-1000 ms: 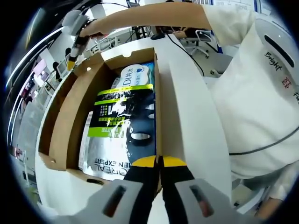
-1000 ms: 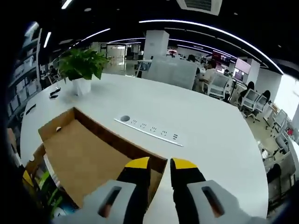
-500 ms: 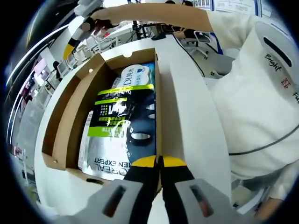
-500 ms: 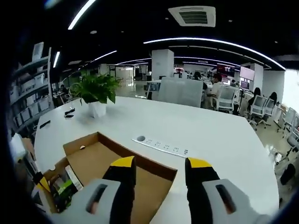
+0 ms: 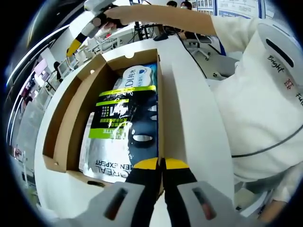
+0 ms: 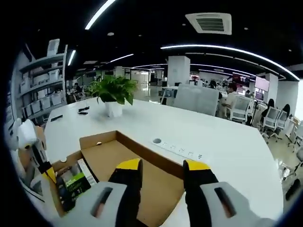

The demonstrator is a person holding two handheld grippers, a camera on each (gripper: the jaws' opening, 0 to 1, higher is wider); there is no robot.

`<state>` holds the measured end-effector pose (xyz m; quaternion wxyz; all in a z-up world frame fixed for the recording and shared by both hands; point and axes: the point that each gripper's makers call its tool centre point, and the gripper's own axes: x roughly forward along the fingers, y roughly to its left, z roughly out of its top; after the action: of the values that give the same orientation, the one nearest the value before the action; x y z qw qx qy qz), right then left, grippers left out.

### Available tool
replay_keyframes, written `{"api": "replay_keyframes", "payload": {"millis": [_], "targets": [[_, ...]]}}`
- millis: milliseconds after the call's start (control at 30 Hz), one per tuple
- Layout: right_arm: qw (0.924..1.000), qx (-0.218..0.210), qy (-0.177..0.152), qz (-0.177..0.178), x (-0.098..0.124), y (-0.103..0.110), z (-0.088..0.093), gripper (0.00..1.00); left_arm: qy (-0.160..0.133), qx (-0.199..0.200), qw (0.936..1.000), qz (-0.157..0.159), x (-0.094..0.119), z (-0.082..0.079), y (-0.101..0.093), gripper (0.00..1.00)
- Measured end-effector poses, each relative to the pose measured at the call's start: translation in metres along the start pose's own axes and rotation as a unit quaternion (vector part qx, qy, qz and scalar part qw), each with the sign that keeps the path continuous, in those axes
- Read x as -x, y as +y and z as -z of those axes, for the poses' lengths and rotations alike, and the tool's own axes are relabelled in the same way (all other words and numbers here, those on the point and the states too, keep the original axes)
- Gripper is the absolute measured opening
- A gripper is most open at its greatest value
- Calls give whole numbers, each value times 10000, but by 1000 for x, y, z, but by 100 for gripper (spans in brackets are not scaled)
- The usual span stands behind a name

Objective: Operate the shoe box by opening the lid, removing the specified soft item, and placing it in the target area until the item is outside and the box remains undamaged.

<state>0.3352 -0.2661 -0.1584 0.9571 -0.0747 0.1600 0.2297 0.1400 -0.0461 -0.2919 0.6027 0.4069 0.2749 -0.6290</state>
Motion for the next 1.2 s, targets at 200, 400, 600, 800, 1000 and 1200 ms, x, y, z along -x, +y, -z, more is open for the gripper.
{"api": "replay_keyframes", "payload": {"millis": [200,400,600,800,1000,1200], "targets": [[9978,-384,-132,-525,5,22,-5,38,-26,-3,10000,8,0,0,0,2],[9975,-27,-71,-708,8,36,-1,49,-26,-18,10000,0,0,0,0,2],[9967,-21,55,-807,9,42,7,52,-32,-22,10000,-7,0,0,0,2],[9962,165,155,-839,9,44,17,54,-40,-12,10000,1,0,-1,0,2],[9941,176,89,-1067,16,55,18,42,-43,-14,10000,5,0,-1,0,2],[9918,242,74,-1253,18,72,18,43,-46,-10,10000,-4,0,0,0,2]]}}
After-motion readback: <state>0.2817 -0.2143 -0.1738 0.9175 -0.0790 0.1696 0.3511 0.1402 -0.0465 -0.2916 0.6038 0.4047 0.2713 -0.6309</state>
